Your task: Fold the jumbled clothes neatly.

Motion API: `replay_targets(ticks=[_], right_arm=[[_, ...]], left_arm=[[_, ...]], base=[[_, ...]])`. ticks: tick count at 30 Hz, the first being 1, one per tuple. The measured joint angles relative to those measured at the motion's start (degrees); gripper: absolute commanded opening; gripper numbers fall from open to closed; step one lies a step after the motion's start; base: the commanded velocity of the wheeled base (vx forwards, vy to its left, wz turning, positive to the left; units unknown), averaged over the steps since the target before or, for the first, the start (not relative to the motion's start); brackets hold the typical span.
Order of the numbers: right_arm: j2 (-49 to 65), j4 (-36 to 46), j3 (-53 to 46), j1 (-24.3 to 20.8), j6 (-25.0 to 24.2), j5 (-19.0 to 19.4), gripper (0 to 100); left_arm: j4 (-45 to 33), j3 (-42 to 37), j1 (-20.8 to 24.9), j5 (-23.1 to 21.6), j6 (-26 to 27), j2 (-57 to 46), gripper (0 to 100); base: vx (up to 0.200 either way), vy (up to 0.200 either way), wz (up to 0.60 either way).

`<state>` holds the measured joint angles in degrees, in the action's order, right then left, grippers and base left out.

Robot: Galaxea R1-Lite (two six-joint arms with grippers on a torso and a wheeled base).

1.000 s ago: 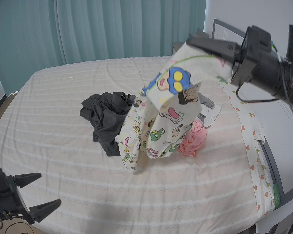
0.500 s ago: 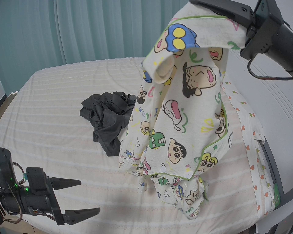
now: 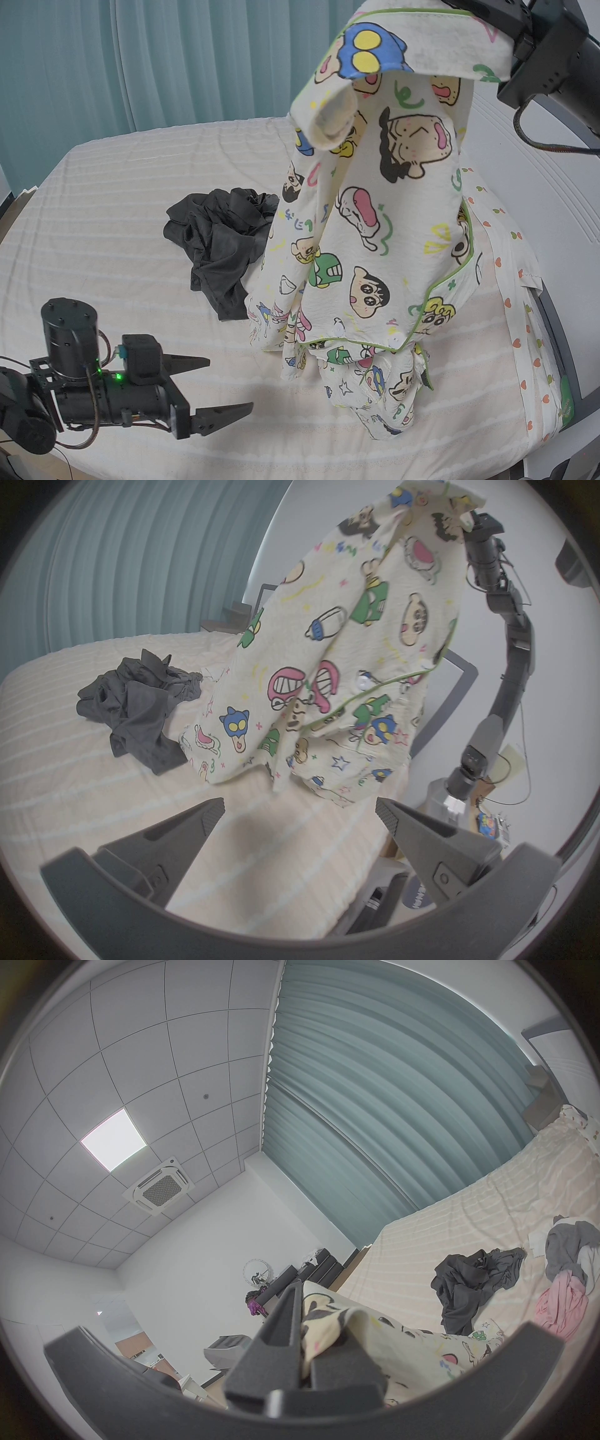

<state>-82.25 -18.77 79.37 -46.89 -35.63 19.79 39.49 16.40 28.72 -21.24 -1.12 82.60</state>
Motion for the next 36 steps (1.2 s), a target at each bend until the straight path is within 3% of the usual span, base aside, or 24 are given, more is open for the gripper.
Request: replay_targets(ticks=[9,13,18,22,28,29,36], right_arm=[[0.55,0.82,-0.11,-0.61,-0.05,-0.17,0],[0.59,0.9,-0.18,-0.52,-0.09,-0.16,0],[0.59,0.94,-0.18,-0.29,-0.11,-0.13,0],[0.59,1.01,-0.05,-0.16,-0.13,-0.13,0],[0.56,1.07,0.23,0.04,-0.13,-0.11,0],[0.55,1.05,0.32,0.11,-0.13,-0.13,0],[0.44,1.04,0.41,1.08,-0.13,0.02,0]], left_arm=[[20.24,0.55,3.17,6.19,-3.23,18.99,100],[24.54,2.01,4.6,8.57,-5.77,24.17,100],[29.67,6.31,6.42,13.65,-12.86,30.46,100],[33.65,9.67,7.11,16.45,-14.03,35.1,100],[34.85,12.24,7.41,17.08,-14.29,39.39,100],[34.99,12.4,7.44,17.1,-14.29,39.91,0],[36.24,13.4,7.55,17.12,-14.56,41.57,0]], base=[[0.0,0.0,0.0],[0.0,0.0,0.0],[0.0,0.0,0.0],[0.0,0.0,0.0],[0.0,0.0,0.0],[0.0,0.0,0.0],[0.0,0.0,0.0]])
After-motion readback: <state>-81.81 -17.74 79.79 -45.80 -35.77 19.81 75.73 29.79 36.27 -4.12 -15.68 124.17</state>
